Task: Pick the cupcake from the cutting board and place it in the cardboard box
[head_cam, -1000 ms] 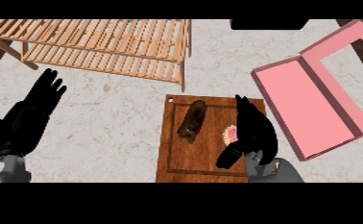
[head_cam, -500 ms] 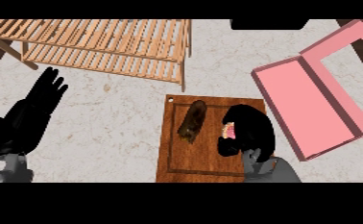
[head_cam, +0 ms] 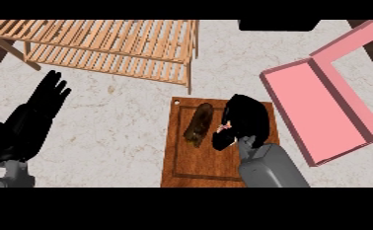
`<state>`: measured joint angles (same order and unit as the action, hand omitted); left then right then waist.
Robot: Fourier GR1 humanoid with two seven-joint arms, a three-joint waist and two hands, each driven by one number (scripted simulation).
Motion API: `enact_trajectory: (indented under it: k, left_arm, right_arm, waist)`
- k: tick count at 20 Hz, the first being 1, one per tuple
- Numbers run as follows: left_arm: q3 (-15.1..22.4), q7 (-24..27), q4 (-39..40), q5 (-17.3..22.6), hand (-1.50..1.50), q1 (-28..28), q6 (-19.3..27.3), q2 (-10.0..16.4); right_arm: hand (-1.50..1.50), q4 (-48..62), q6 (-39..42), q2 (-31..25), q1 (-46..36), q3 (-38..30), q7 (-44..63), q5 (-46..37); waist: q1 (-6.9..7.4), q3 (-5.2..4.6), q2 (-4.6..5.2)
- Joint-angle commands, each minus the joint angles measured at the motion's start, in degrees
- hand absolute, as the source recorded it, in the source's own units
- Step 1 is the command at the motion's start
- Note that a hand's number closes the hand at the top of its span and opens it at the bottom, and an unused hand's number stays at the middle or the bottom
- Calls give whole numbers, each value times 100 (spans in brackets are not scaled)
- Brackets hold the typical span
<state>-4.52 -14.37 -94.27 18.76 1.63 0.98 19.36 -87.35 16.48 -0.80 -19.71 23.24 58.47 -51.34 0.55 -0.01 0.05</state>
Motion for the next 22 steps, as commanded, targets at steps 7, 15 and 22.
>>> enact_trajectory:
  k: [7,15,22]
  left_arm:
    - [75,172,127,-299,0,80,0,-307]
    - [-183,-258,-148,-38,0,-20,-213,-54]
    - [-118,67,46,-269,0,-36,-64,-267]
  right_arm:
    - [150,1963,-786,79,-1681,415,-23,32]
    - [150,500,-84,75,-2362,453,548,-383]
    - [150,-118,11,78,-3512,383,1608,-1168]
  waist:
    - [6,1,1]
    - [-68,0,-39]
    - [-83,-6,-62]
